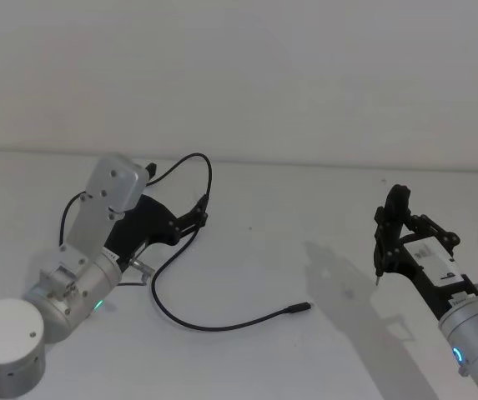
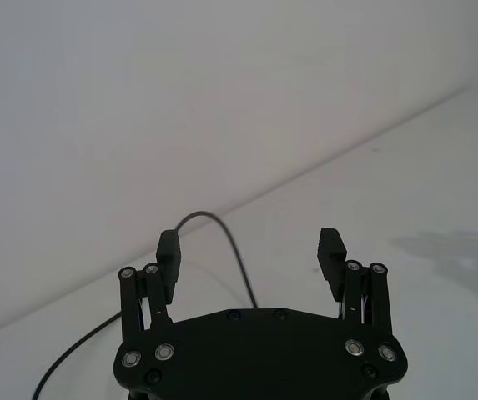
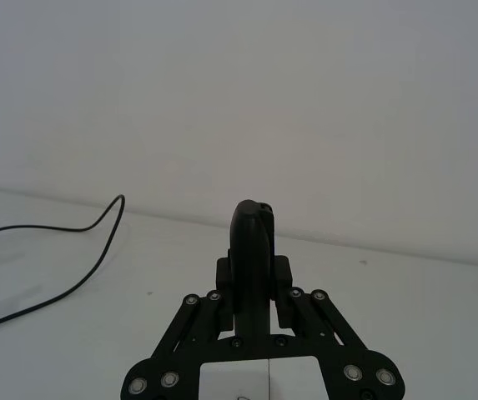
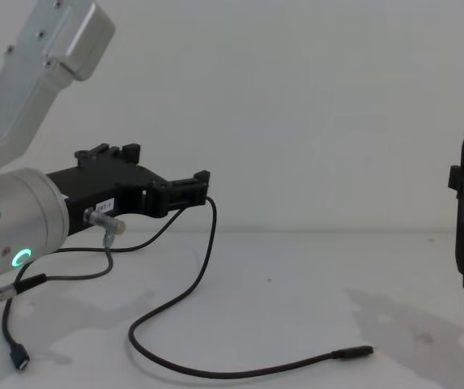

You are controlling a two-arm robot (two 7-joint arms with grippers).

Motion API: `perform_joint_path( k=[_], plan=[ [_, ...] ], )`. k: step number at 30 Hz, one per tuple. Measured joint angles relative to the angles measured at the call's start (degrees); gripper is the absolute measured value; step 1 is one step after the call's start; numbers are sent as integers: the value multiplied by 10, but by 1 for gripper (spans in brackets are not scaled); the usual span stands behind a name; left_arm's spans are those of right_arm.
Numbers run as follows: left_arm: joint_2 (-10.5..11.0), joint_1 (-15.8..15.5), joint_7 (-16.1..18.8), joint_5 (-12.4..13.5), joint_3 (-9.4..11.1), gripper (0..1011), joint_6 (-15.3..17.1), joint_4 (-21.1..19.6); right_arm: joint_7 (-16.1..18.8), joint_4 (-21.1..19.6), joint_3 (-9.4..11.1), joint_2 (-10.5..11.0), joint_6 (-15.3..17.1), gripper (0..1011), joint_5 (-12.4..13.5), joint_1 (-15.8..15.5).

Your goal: Pick up the data cable with the one hand.

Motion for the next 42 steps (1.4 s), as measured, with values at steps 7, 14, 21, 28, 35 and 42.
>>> perform_joint_path(
  k=[7,14,21,28,35,42],
  plan=[
    [12,-12,-44,-13,6,1001,17,-10,0,0,0,0,0,268,0,0],
    [25,-27,-97,-27,14,1001,35,-19,0,0,0,0,0,268,0,0],
    [38,-45,-156,-43,22,1001,49,-23,0,0,0,0,0,268,0,0],
    [46,-48,-177,-44,23,1001,50,-26,0,0,0,0,0,268,0,0],
    [58,-47,-192,-36,24,1001,55,-33,0,0,0,0,0,268,0,0],
    [78,-59,-229,-26,30,1001,58,-34,0,0,0,0,0,268,0,0]
  ],
)
